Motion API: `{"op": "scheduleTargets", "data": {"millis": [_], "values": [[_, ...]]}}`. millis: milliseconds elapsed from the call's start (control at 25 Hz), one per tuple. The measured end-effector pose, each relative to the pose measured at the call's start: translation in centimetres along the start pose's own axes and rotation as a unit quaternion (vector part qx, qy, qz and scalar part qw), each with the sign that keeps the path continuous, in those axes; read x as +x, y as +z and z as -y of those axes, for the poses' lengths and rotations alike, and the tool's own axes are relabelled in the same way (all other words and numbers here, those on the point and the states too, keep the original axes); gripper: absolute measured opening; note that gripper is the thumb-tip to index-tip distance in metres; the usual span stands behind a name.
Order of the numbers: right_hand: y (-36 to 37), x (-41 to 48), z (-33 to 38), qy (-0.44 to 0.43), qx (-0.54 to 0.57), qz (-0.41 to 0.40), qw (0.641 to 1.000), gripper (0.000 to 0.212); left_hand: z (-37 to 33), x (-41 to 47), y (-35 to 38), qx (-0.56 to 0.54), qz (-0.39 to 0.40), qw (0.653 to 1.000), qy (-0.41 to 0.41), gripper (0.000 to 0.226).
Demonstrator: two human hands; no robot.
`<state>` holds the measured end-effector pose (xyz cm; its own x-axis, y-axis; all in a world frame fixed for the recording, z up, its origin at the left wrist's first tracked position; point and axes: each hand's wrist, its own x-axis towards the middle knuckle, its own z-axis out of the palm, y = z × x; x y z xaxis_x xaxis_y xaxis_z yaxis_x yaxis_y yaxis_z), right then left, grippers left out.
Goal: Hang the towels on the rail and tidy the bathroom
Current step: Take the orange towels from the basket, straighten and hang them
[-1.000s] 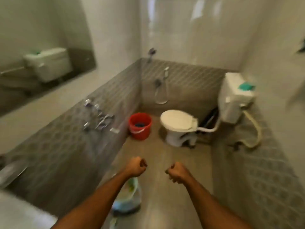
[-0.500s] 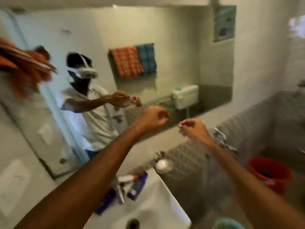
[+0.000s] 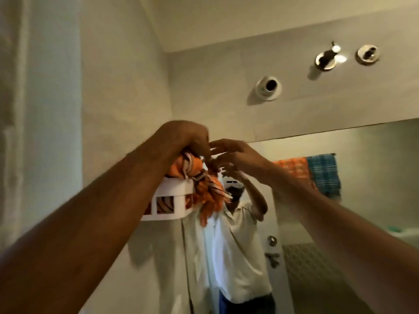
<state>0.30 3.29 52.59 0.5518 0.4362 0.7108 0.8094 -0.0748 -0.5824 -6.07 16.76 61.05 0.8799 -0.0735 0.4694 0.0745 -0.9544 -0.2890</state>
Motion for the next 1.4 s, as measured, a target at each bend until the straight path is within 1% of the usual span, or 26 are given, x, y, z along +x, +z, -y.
{"op": "scheduleTargets", "data": {"millis": [40,80,120,160,200,280,400,480,560,640,680,760,800,840,880,920,960,1000,1040,1080,1120,1160,1200,1240,1320,1400], "values": [[1.5,1.1,0.4,-0.014,-0.03,0.041,0.999,0.044,1.2,-0.5,0.0,0.008,0.088,0.995,-0.051,0.043],[2.8,1.8,0.5,-0.033,-0.065,0.073,0.995,0.045,2.0,-1.0,-0.1,-0.008,0.152,0.985,-0.082,0.041],[3.7,2.3,0.2,-0.05,-0.098,0.093,0.99,0.039,2.3,-1.3,-0.1,-0.027,0.193,0.977,-0.089,0.036],[4.5,2.5,-0.2,-0.063,-0.13,0.098,0.985,0.028,2.4,-1.4,-0.1,-0.019,0.213,0.974,-0.08,0.03],[4.9,2.5,-0.6,-0.073,-0.16,0.09,0.98,0.02,2.5,-1.5,-0.2,-0.006,0.211,0.975,-0.07,0.025],[5.3,2.8,-1.6,-0.094,-0.215,0.046,0.971,0.017,2.6,-1.4,-0.3,0.026,0.149,0.986,-0.072,0.022],[4.7,3.7,-1.5,-0.126,-0.297,-0.097,0.942,0.019,2.3,-0.8,-1.2,0.019,0.029,0.998,-0.06,0.018],[3.6,4.2,-0.5,-0.116,-0.254,-0.219,0.935,0.021,1.1,-0.3,-2.3,-0.023,-0.066,0.997,-0.04,0.024],[1.0,4.2,0.9,-0.094,-0.144,-0.349,0.921,0.021,-1.6,0.5,-4.0,-0.1,-0.209,0.973,-0.005,0.035],[-3.6,3.3,2.3,-0.064,-0.049,-0.466,0.881,0.023,-5.6,1.0,-5.4,-0.204,-0.327,0.921,0.064,0.041],[-6.0,2.5,3.0,-0.066,0.008,-0.508,0.859,0.023,-7.3,1.1,-5.6,-0.232,-0.366,0.897,0.088,0.049],[-11.3,-0.3,4.2,-0.063,0.093,-0.573,0.812,0.022,-11.2,1.4,-4.9,-0.325,-0.384,0.858,0.109,0.073],[-13.8,-2.0,4.8,-0.069,0.139,-0.593,0.79,0.023,-13.1,1.6,-3.7,-0.409,-0.352,0.833,0.122,0.081],[-16.1,-4.3,5.5,-0.08,0.196,-0.601,0.771,0.024,-15.5,1.7,-2.2,-0.521,-0.283,0.79,0.155,0.085],[-18.1,-7.0,6.3,-0.099,0.257,-0.593,0.757,0.027,-18.3,1.8,-0.6,-0.634,-0.175,0.727,0.195,0.086],[-19.9,-9.7,6.8,-0.119,0.286,-0.59,0.746,0.029,-21.5,1.7,1.0,-0.707,-0.05,0.667,0.228,0.084],[-21.4,-12.7,7.3,-0.105,0.262,-0.6,0.749,0.026,-24.9,1.1,2.5,-0.743,0.056,0.618,0.252,0.079],[-23.0,-15.3,8.1,-0.072,0.219,-0.618,0.752,0.02,-28.6,0.3,3.6,-0.762,0.131,0.574,0.27,0.07],[-24.4,-17.9,8.3,-0.048,0.199,-0.634,0.745,0.022,-32.3,-0.7,4.3,-0.786,0.193,0.518,0.278,0.062],[-25.6,-20.4,8.5,-0.032,0.177,-0.651,0.738,0.027,-35.9,-2.1,4.6,-0.814,0.243,0.447,0.28,0.055],[-26.4,-22.4,8.6,-0.009,0.154,-0.663,0.733,0.029,-38.8,-3.2,4.6,-0.839,0.267,0.388,0.272,0.05],[-27.4,-25.0,8.6,0.002,0.108,-0.682,0.723,0.029,-41.8,-4.4,4.6,-0.859,0.278,0.346,0.257,0.045],[-28.1,-27.3,8.8,0.006,0.078,-0.716,0.694,0.028,-44.7,-5.8,4.6,-0.875,0.274,0.325,0.231,0.042],[-29.5,-29.9,8.7,-0.008,0.064,-0.749,0.659,0.027,-47.4,-7.3,4.6,-0.888,0.256,0.327,0.196,0.04],[-31.6,-35.8,8.6,0.003,-0.007,-0.797,0.603,0.02,-52.5,-10.4,5.2,-0.9,0.221,0.355,0.123,0.037],[-32.5,-43.8,7.4,0.031,-0.033,-0.848,0.528,0.017,-56.8,-14.0,6.0,-0.901,0.209,0.369,0.097,0.035]]}}
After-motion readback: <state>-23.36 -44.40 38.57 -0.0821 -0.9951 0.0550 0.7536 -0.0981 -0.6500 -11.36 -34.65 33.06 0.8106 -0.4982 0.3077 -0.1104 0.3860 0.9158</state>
